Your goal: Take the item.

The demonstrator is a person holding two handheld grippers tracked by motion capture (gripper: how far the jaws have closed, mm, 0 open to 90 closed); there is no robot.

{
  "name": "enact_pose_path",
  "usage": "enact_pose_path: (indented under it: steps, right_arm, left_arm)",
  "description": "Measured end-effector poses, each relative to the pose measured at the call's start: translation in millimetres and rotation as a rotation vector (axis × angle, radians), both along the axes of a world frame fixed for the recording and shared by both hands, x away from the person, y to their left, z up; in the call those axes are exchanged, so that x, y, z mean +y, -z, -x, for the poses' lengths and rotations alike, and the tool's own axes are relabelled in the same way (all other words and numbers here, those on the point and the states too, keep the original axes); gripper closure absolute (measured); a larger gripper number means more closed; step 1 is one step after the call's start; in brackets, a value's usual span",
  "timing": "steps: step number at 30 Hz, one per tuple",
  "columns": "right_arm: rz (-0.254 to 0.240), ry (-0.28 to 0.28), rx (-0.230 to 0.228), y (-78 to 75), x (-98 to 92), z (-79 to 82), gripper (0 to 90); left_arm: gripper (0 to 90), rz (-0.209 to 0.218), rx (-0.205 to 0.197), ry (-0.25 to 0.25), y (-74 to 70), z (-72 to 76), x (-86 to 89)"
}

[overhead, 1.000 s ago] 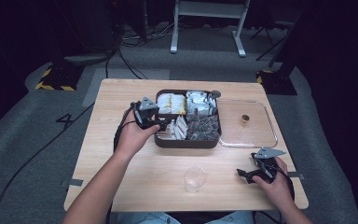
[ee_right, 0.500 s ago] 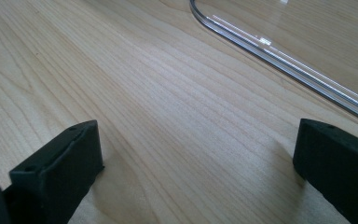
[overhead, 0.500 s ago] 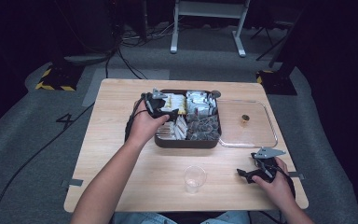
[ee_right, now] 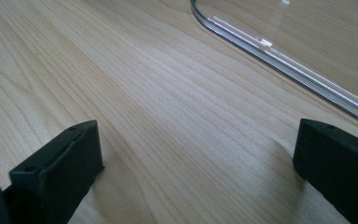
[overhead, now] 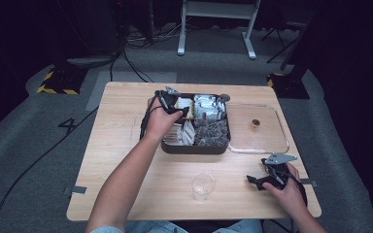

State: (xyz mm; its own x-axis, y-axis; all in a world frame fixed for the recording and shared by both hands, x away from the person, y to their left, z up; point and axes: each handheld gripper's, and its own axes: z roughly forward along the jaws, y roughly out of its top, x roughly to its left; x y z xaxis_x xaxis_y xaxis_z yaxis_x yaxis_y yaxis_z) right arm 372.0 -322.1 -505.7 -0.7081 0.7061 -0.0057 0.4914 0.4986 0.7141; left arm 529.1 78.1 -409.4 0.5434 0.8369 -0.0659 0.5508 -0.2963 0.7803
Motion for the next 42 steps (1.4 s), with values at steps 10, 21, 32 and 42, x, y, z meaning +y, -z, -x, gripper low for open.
enact_pose_path:
  steps: [10, 21, 32, 42]
  right_arm:
    - [0.001, -0.001, -0.001, 0.0, -0.2, 0.0, 1.2]
    - [0.001, -0.001, -0.001, 0.0, -0.2, 0.0, 1.2]
    - [0.001, 0.000, -0.001, 0.0, -0.1, 0.1, 1.2]
    - [0.001, 0.002, -0.001, 0.0, -0.1, 0.2, 1.2]
  left_arm:
    - [41.8, 0.001, 0.113, -0.012, 14.8, -23.4, -3.2]
    - [51.6, -0.010, 0.201, 0.004, 26.1, -35.3, -11.3]
    - [58.2, -0.053, 0.217, 0.028, 37.3, -44.4, -20.8]
    - [57.7, -0.087, 0.216, 0.037, 41.5, -49.0, -26.5]
